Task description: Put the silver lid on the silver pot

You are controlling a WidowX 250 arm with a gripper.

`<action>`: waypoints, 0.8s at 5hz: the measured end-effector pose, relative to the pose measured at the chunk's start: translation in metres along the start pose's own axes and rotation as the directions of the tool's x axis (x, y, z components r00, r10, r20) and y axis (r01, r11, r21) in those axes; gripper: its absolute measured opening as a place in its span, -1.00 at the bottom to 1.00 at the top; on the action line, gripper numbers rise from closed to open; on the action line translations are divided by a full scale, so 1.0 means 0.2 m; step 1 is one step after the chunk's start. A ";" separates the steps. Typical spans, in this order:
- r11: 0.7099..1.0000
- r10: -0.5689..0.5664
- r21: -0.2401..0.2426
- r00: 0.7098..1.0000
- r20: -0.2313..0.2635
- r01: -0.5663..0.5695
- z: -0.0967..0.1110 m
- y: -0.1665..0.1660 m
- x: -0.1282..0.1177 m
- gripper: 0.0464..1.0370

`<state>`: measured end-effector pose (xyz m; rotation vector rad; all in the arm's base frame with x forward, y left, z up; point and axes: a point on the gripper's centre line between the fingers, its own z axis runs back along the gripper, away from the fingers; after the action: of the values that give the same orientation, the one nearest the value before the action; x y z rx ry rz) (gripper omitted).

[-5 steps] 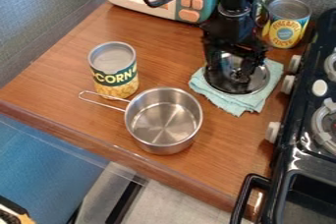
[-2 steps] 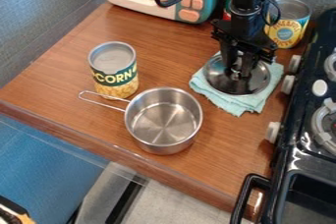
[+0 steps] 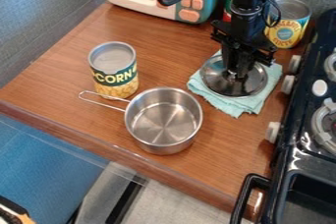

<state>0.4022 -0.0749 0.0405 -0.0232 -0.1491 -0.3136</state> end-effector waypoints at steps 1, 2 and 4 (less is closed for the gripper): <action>1.000 -0.006 -0.010 1.000 0.022 0.006 0.05 0.00 0.04 -0.52; 1.000 0.004 -0.028 0.992 0.128 0.000 0.27 -0.01 0.08 -0.52; 0.999 -0.001 -0.042 0.991 0.136 0.006 0.45 0.02 -0.23 -0.52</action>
<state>0.3477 -0.0523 0.1217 -0.0862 -0.2774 -0.3186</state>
